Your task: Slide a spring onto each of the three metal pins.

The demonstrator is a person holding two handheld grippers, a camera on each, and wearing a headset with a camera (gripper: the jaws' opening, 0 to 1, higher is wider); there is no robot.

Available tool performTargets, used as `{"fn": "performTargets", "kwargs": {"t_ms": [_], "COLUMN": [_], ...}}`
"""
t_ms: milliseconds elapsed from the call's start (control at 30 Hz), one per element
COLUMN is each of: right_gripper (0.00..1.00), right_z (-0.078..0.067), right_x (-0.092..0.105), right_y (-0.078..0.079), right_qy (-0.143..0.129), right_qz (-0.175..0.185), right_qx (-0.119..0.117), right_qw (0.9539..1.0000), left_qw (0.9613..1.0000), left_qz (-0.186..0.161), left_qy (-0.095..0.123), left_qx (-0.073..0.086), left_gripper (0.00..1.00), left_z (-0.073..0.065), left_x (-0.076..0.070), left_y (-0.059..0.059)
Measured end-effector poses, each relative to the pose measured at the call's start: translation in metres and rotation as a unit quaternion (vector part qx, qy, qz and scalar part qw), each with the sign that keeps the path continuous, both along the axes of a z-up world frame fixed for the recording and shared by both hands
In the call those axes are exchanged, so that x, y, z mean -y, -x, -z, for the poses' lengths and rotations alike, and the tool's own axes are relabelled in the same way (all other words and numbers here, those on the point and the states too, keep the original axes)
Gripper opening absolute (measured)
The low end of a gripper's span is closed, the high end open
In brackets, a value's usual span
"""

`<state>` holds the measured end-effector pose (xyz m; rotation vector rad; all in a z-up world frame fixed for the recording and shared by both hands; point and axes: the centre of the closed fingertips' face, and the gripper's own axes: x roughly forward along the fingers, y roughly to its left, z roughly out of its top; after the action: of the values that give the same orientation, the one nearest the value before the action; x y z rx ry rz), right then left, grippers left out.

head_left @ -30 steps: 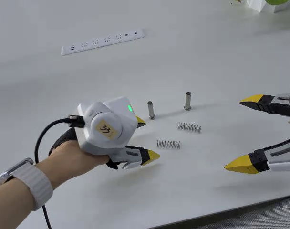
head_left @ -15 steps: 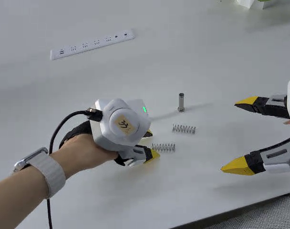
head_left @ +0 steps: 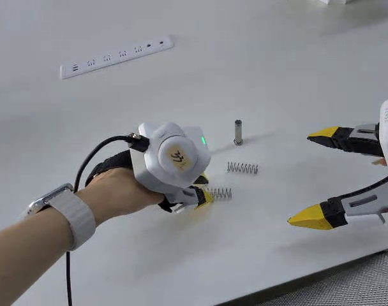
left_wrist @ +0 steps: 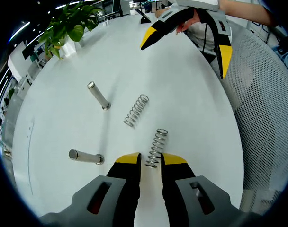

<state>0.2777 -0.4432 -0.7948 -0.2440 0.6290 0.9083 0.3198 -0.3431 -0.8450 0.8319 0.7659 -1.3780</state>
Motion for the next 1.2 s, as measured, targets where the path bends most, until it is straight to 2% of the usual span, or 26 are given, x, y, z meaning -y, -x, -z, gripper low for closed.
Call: {"fn": "performTargets", "kwargs": {"t_ms": [100, 367, 533, 700, 967, 1100, 1200], "right_gripper": [0.89, 0.86, 0.85, 0.85, 0.85, 0.84, 0.83], "right_z": [-0.002, -0.003, -0.001, -0.003, -0.006, -0.006, -0.01], "right_x": [-0.001, -0.007, -0.014, -0.017, -0.017, -0.02, -0.022], "right_y": [0.0, -0.001, 0.002, 0.001, 0.0, 0.001, 0.0], "right_qy": [-0.001, -0.009, -0.014, -0.017, -0.015, -0.012, -0.007], "right_qz": [-0.002, -0.004, -0.006, -0.009, -0.011, -0.019, -0.029], "right_qx": [0.002, 0.003, 0.0, 0.0, 0.001, 0.0, 0.003], "right_qw": [1.0, 0.9999, 0.9999, 0.9998, 0.9998, 0.9998, 0.9995], "left_qw": [1.0, 0.9999, 0.9996, 0.9996, 0.9984, 0.9983, 0.9973], "left_qz": [0.0, -0.003, -0.021, -0.022, -0.04, -0.038, -0.041], "left_qy": [-0.004, -0.008, -0.003, 0.002, 0.021, 0.035, 0.054], "left_qx": [-0.008, -0.008, -0.019, -0.019, -0.034, -0.028, -0.027], "left_gripper": [0.09, 0.08, 0.08, 0.07, 0.07, 0.07, 0.07], "left_z": [0.001, 0.001, 0.001, 0.001, -0.005, -0.015, -0.025], "left_x": [0.0, 0.0, -0.001, -0.002, -0.004, -0.004, -0.001], "left_y": [0.003, 0.004, 0.005, 0.007, 0.008, 0.009, 0.012]}}
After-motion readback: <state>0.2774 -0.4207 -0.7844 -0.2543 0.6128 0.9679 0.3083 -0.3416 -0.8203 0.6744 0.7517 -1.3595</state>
